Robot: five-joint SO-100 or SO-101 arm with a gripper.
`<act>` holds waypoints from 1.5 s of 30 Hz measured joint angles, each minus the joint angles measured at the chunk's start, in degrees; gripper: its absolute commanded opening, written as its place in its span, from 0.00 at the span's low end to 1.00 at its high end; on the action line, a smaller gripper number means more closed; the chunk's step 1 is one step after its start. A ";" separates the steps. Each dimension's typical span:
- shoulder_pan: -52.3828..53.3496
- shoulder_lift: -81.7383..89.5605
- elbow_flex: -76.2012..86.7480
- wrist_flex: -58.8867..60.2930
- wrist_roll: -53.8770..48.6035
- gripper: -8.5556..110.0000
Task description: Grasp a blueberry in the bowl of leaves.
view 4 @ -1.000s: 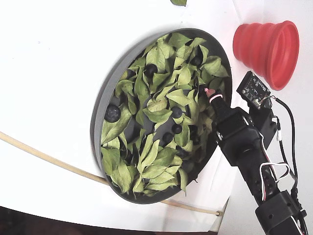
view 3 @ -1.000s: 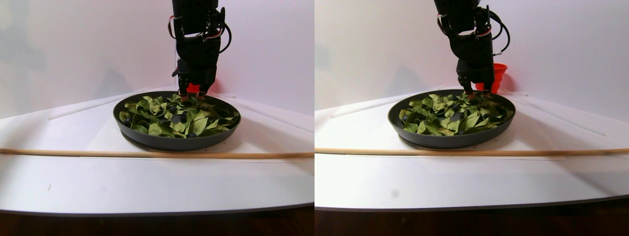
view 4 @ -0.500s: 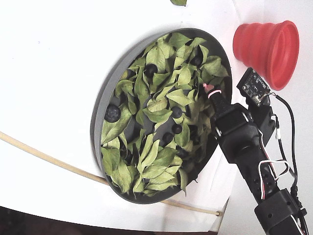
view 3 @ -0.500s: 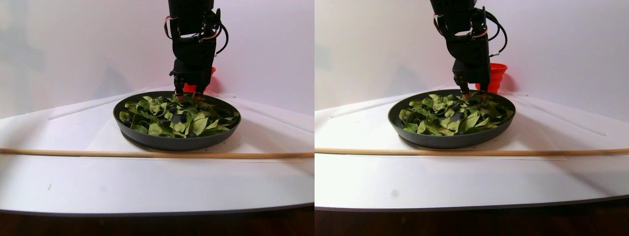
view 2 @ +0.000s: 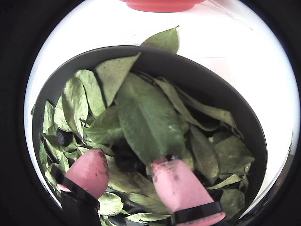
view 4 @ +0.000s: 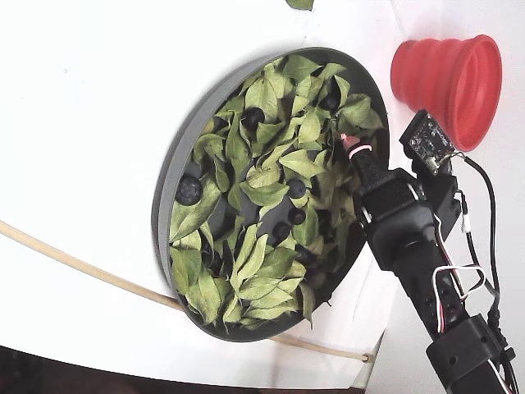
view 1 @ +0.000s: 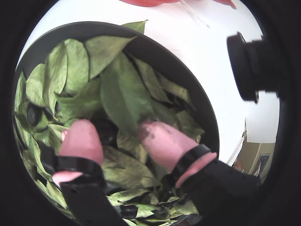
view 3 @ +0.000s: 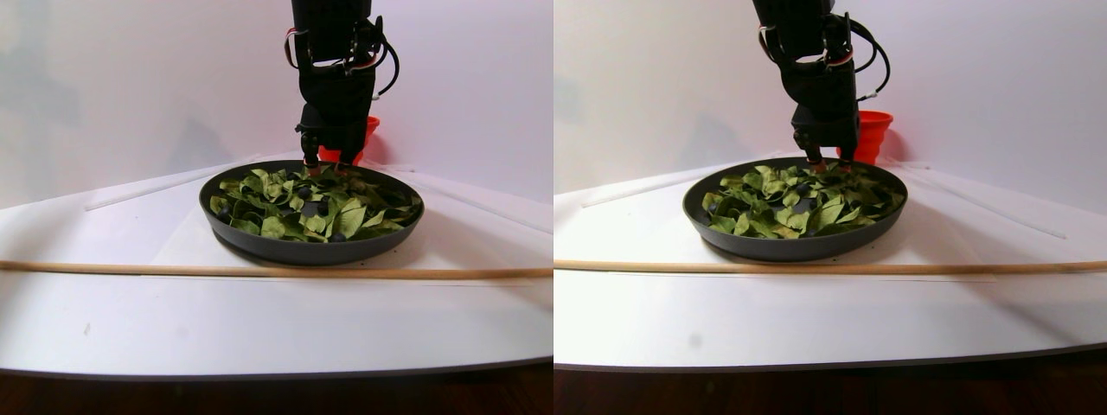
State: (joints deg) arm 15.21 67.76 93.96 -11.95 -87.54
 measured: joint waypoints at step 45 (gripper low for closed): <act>0.00 -6.24 -4.48 -1.49 4.31 0.22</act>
State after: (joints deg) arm 15.21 61.52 89.47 -13.45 -83.23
